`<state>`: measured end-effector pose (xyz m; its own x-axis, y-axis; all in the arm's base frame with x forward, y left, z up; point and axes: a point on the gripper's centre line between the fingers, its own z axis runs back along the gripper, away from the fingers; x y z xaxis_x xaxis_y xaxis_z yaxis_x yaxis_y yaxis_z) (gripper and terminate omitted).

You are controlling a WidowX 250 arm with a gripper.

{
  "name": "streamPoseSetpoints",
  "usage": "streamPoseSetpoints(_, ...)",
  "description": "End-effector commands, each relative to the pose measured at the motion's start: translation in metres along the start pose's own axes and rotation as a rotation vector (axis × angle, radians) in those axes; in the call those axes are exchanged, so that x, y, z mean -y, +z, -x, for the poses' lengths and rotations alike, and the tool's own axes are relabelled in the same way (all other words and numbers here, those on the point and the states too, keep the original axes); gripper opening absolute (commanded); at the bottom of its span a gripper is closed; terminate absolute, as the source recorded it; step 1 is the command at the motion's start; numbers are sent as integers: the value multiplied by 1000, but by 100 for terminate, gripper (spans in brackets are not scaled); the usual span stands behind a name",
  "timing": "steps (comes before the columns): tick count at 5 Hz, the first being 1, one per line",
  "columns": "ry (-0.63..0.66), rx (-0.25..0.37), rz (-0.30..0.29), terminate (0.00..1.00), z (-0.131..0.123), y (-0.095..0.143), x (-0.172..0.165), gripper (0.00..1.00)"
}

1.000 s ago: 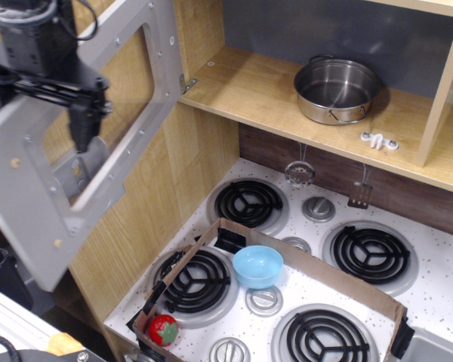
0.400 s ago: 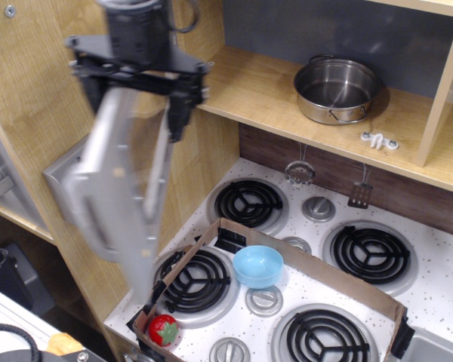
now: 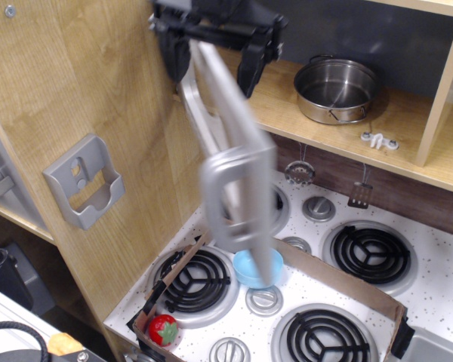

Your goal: Close microwave

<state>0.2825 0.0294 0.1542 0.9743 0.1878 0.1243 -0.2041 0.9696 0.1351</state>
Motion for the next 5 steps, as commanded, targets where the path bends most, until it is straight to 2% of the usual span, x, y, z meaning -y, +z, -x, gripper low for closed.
streamPoseSetpoints(1,-66,204,-120,0,-21,101,-5,100)
streamPoseSetpoints(2,-25,237,-128,0,-7,114,-10,100)
streamPoseSetpoints(3,23,197,-90,0,12,86,-13,100)
streamPoseSetpoints(4,43,180,-16,0,25,54,-17,100)
streamPoseSetpoints(5,43,141,24,0,29,31,-17,100)
